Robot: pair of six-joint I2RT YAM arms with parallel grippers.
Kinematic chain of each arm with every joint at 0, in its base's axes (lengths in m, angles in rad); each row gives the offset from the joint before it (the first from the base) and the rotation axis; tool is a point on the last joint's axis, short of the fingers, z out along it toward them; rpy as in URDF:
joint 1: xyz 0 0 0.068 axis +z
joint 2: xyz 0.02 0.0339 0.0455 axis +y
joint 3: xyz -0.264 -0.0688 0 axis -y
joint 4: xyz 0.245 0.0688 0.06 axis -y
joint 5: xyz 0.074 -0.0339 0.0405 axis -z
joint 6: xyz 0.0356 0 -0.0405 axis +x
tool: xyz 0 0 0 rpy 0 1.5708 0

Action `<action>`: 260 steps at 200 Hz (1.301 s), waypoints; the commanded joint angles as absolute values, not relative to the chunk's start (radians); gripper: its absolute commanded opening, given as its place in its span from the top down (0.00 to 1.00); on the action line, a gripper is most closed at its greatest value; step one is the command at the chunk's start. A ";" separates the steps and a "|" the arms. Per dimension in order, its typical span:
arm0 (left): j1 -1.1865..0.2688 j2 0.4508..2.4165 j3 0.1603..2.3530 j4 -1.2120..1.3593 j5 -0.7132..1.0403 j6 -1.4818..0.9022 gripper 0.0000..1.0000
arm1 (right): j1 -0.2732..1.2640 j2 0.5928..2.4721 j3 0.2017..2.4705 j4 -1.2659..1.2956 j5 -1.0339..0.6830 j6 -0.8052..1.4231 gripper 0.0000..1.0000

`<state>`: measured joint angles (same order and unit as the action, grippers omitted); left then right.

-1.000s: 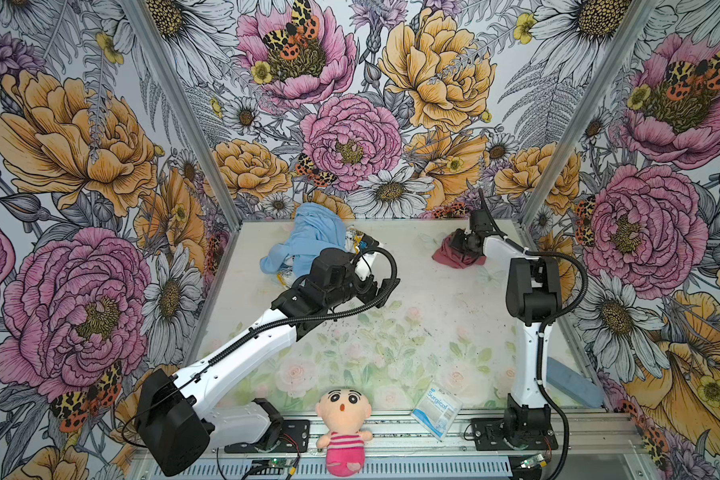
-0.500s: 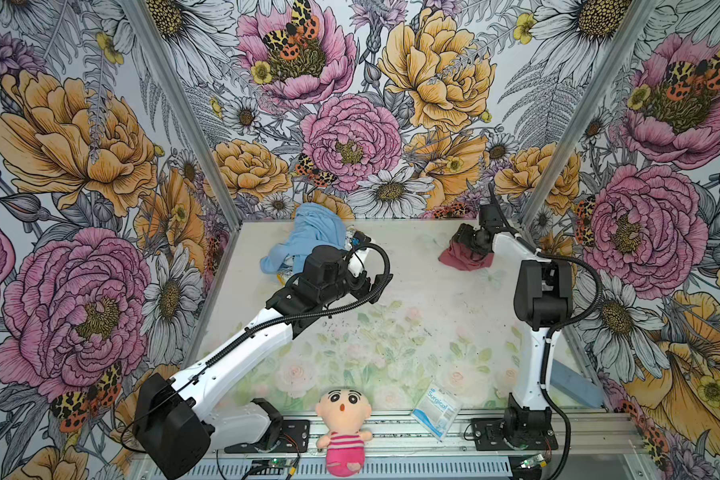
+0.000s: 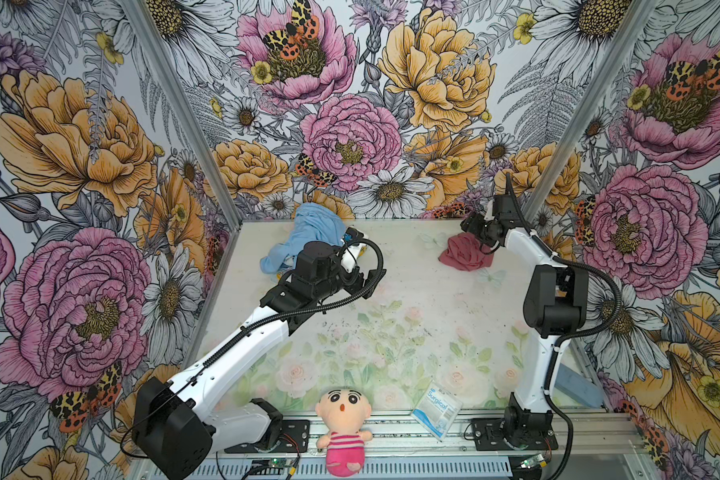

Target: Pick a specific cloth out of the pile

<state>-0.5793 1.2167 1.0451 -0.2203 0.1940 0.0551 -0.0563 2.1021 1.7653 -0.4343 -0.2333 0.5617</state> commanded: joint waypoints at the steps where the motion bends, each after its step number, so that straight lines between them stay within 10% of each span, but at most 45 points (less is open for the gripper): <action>1: -0.574 1.197 1.060 -0.215 0.222 0.063 0.01 | -0.038 2.090 1.769 -0.437 -0.278 0.582 0.22; 50: -0.574 1.193 1.057 -0.214 0.240 0.058 0.01 | -0.018 2.169 1.751 -0.440 -0.375 0.610 0.07; 96: -0.571 1.169 1.058 -0.235 0.232 0.074 0.01 | 0.025 2.099 1.719 -0.597 -0.040 0.525 0.03; 260: -0.482 1.135 0.933 -0.110 0.160 -0.002 0.01 | 0.103 1.917 1.716 -0.749 0.217 0.436 0.01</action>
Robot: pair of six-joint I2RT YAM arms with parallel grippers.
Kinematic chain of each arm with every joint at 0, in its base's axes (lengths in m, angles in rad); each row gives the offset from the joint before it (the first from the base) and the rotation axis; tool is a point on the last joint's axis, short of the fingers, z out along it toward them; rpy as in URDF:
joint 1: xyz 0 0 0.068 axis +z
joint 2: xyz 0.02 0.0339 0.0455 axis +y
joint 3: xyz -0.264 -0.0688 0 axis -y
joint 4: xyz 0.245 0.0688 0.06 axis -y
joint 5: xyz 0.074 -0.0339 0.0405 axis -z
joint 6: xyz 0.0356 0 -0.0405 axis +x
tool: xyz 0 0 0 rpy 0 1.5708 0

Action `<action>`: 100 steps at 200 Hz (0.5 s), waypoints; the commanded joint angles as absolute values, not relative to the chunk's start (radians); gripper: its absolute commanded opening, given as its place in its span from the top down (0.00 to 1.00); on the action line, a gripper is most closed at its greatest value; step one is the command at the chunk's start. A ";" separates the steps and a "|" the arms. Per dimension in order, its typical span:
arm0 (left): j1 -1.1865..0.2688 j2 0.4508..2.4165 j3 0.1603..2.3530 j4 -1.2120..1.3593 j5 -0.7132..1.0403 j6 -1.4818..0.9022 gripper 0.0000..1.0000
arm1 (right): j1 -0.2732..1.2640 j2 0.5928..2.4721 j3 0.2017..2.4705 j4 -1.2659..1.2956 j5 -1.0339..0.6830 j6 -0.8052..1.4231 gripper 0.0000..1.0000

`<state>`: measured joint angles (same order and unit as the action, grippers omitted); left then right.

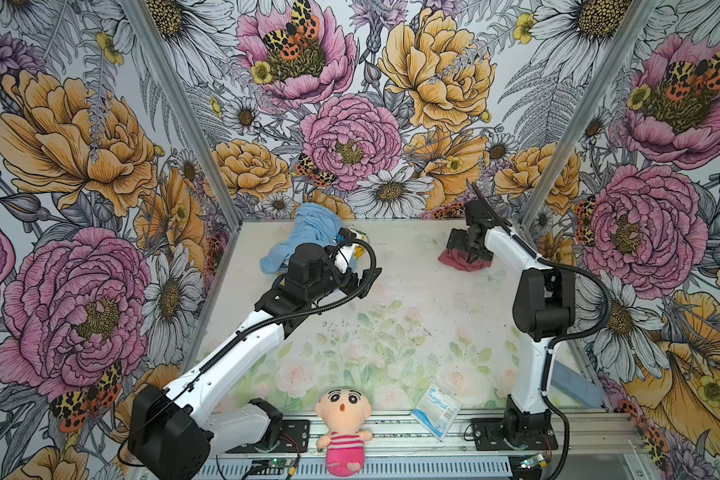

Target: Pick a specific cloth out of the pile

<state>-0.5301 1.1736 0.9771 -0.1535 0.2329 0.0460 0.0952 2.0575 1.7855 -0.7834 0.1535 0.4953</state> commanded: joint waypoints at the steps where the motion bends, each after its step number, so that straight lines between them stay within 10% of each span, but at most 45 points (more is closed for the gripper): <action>1: -0.479 1.134 0.931 -0.108 0.155 -0.004 0.01 | 0.102 1.910 1.705 -0.739 0.221 0.432 0.01; 61: -0.262 0.953 0.518 0.186 -0.634 -0.055 0.01 | 0.009 1.379 0.821 0.020 0.161 0.272 0.00; 100: -0.163 1.124 0.300 0.649 -0.688 0.030 0.01 | -0.021 1.208 0.406 0.530 0.183 0.177 0.01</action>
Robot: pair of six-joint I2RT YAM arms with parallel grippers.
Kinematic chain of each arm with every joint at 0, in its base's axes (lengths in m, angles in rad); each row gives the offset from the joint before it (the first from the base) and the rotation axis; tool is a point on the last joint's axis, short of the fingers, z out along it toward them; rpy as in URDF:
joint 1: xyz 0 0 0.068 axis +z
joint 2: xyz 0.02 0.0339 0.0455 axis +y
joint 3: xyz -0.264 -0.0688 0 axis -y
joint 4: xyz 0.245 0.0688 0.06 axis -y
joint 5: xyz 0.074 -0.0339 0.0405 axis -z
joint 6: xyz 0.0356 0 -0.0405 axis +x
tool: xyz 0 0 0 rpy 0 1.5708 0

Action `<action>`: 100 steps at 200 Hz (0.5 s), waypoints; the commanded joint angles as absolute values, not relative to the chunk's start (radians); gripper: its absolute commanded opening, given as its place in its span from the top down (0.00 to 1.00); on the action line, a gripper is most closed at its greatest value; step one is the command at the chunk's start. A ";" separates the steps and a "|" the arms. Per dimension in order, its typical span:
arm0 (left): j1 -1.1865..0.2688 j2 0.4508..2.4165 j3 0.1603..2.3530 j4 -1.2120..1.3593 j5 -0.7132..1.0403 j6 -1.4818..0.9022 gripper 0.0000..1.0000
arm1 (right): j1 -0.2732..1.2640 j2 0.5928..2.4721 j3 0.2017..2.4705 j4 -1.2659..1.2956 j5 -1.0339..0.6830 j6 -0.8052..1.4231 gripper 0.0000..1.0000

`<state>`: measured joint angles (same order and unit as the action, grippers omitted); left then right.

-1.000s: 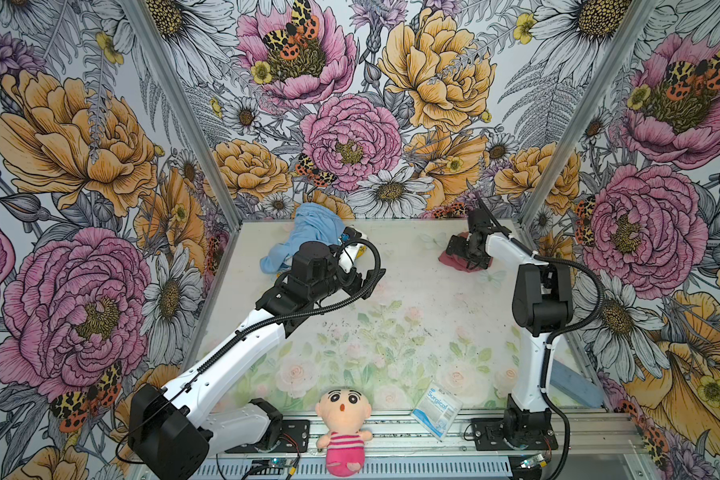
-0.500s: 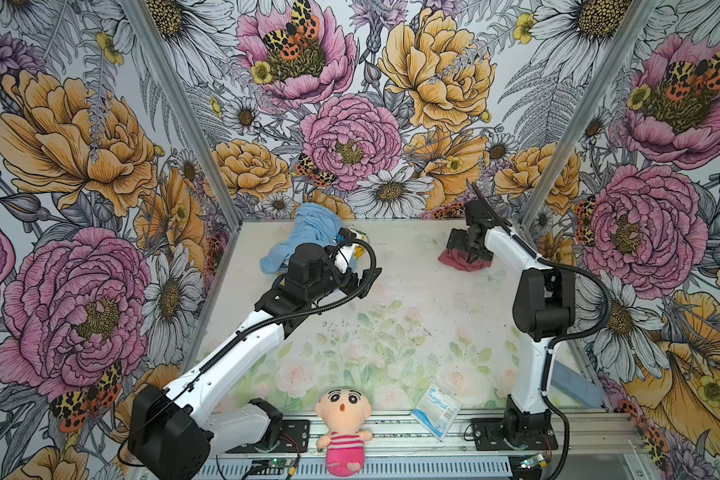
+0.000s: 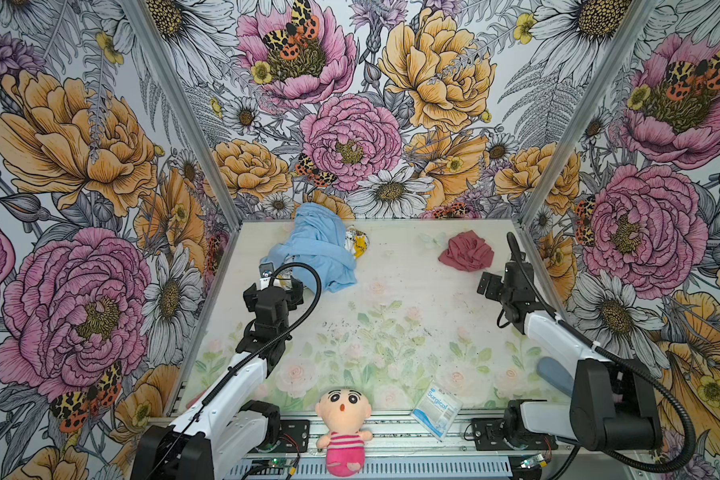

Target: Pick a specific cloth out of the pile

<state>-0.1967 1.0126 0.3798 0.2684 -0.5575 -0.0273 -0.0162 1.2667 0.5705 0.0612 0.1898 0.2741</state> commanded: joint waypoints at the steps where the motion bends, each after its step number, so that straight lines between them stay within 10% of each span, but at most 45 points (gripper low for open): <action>1: -0.161 1.136 0.298 0.660 -0.686 0.035 0.01 | -0.021 1.208 0.395 0.550 0.182 0.171 0.01; 31: -0.128 1.399 0.329 0.922 -0.612 0.160 0.01 | -0.028 1.252 0.273 0.780 0.199 0.111 0.02; 100: -0.056 1.281 0.268 0.846 -0.251 0.157 0.01 | -0.070 1.515 0.249 1.108 0.060 0.138 0.01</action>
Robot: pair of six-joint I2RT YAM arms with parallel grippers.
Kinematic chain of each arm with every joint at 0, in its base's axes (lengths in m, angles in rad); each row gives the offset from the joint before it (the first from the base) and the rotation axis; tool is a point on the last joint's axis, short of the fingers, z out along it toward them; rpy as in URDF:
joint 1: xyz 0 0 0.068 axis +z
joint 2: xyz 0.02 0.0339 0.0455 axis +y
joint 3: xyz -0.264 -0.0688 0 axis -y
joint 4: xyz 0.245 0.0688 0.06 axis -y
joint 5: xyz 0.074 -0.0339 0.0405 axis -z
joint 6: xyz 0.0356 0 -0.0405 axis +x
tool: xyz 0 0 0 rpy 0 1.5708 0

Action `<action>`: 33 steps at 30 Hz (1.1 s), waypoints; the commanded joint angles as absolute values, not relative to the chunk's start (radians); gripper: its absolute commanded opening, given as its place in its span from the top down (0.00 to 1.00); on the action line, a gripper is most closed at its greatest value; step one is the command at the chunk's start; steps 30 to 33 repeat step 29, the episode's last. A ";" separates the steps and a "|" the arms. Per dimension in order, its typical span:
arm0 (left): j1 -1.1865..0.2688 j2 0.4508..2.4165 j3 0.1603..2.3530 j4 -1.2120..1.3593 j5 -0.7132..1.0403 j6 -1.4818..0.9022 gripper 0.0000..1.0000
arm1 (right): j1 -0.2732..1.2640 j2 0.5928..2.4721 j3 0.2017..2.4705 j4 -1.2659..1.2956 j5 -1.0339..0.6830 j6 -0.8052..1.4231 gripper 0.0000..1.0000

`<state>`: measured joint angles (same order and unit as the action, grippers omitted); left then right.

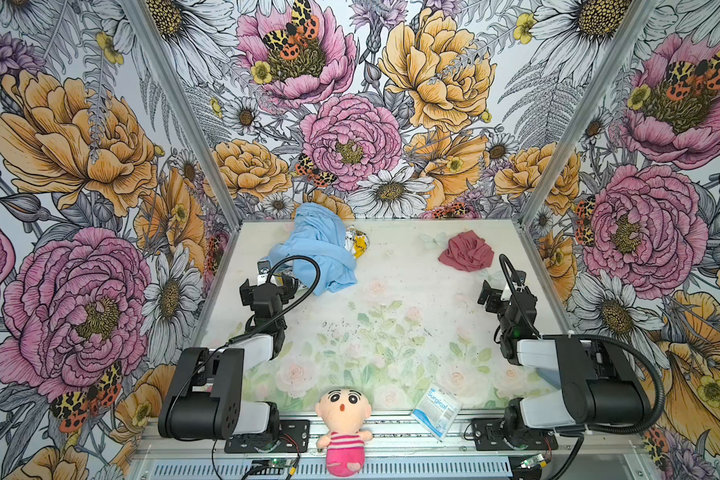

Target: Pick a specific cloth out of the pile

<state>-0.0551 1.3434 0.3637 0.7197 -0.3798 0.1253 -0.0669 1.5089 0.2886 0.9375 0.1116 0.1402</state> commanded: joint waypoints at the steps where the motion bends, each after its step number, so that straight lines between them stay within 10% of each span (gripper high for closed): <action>1: -0.056 1.280 0.264 0.851 -0.249 0.156 0.01 | -0.071 1.513 0.251 1.102 0.061 0.138 0.01; 13: 0.146 1.577 0.206 1.280 0.081 -0.107 0.01 | -0.069 1.538 0.315 1.024 0.000 0.117 0.01; 33: -0.059 1.554 0.342 1.016 -0.274 0.036 0.01 | -0.017 1.536 0.380 0.894 0.035 0.061 0.01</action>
